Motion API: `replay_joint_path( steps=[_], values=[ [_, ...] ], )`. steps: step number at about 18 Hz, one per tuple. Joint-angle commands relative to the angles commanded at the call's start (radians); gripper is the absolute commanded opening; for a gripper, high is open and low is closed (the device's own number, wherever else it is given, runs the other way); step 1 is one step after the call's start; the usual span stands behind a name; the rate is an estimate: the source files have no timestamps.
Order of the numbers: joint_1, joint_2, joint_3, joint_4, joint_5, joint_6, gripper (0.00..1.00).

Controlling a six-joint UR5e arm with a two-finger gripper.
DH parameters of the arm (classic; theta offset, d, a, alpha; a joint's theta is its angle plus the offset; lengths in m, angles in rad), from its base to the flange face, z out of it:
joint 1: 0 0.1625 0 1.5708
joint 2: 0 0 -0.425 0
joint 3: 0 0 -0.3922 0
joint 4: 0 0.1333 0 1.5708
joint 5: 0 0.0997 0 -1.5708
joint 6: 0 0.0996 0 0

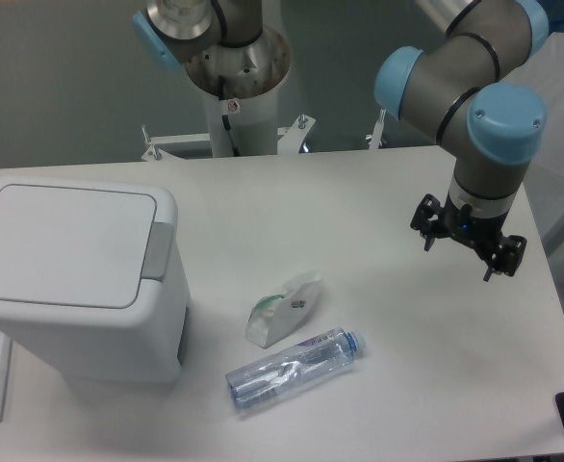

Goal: Open the trash can
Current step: 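Move the open gripper from its start pose toward the white trash can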

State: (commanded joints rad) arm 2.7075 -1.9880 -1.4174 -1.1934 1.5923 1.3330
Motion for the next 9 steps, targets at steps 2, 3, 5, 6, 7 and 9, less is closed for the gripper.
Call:
replay_joint_path(
  steps=[2,3,5,6,7,9],
  values=[
    [-0.006,0.000,-0.003,-0.005,-0.002,0.000,1.00],
    [-0.006,0.000,-0.003,-0.006,-0.014,0.000,1.00],
    [-0.002,0.002,-0.008,-0.008,-0.063,-0.002,1.00],
    [0.000,0.009,-0.017,-0.006,-0.084,-0.002,1.00],
    [0.003,0.018,-0.035,-0.006,-0.101,-0.003,1.00],
    [0.008,0.049,-0.086,0.006,-0.139,-0.053,1.00]
  ],
)
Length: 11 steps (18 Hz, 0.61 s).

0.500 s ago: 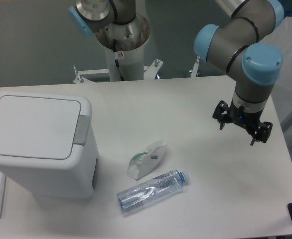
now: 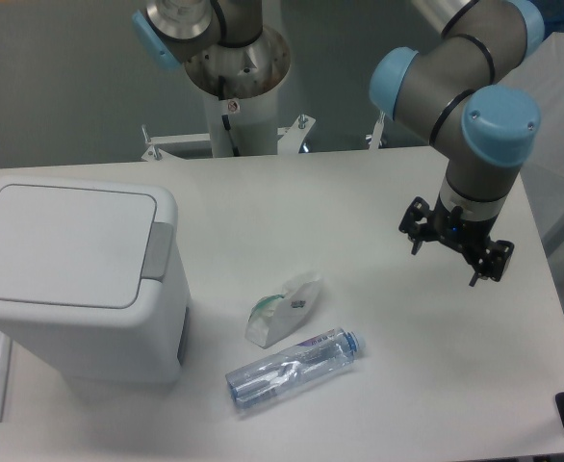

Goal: Open the trash can
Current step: 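Move the open gripper from its start pose toward the white trash can, then lower the gripper beside the trash can lid's hinged edge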

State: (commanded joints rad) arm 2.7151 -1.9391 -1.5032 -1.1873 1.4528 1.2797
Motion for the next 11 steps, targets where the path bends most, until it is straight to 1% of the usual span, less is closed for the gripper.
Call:
replay_joint_path(
  steps=[2,5,7,8,11],
  values=[
    [-0.003,0.021,0.000,0.000,-0.035,-0.063,1.00],
    [-0.012,0.028,0.003,-0.002,-0.176,-0.213,1.00],
    [-0.018,0.037,0.008,0.000,-0.250,-0.323,1.00],
    [-0.024,0.041,0.014,0.000,-0.273,-0.356,1.00],
    [-0.048,0.046,0.018,0.002,-0.389,-0.375,1.00]
  ],
)
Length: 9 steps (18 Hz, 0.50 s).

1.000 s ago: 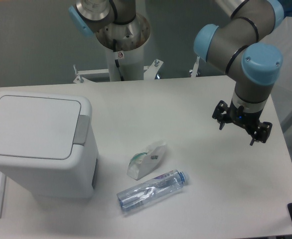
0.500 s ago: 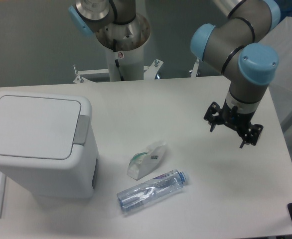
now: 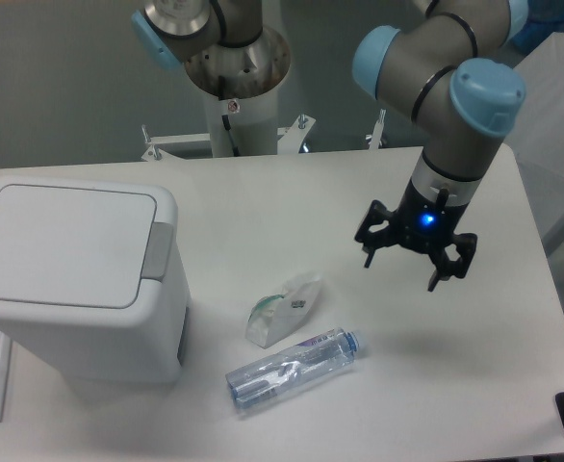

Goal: Open the trash can
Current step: 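Lower the gripper beside the trash can lid's hinged edge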

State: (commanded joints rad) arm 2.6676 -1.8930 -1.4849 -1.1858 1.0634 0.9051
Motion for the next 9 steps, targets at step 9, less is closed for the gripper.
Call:
replay_joint_path(
  steps=[9],
  values=[
    [-0.054,0.117,0.002,-0.002,-0.135,-0.155,1.00]
  ],
)
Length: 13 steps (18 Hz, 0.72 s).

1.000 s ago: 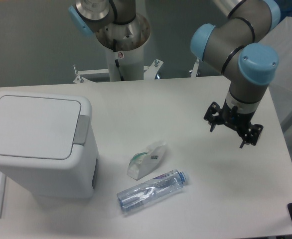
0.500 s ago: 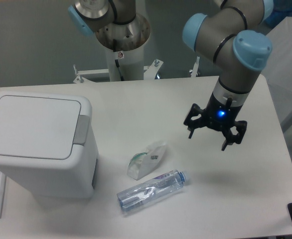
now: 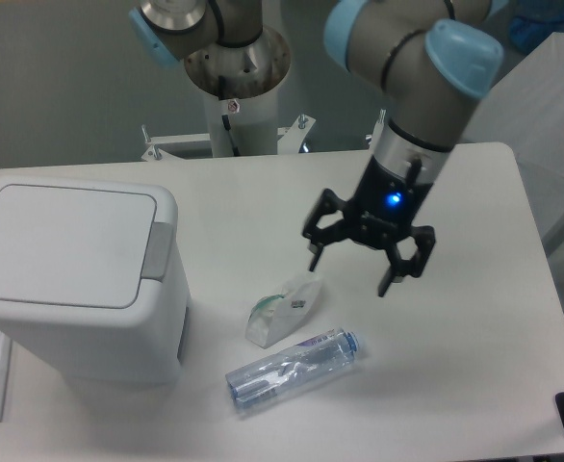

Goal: Open the trash can
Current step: 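Lower the gripper beside the trash can lid's hinged edge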

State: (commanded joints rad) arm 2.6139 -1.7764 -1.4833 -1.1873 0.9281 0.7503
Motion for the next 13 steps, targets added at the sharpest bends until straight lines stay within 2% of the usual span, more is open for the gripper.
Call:
replay_joint_path(
  steps=[9,13],
  values=[
    [-0.126,0.055,-0.018,0.002,-0.012,-0.152,1.00],
    [-0.129,0.046,-0.020,0.003,-0.006,-0.157,1.00]
  ],
)
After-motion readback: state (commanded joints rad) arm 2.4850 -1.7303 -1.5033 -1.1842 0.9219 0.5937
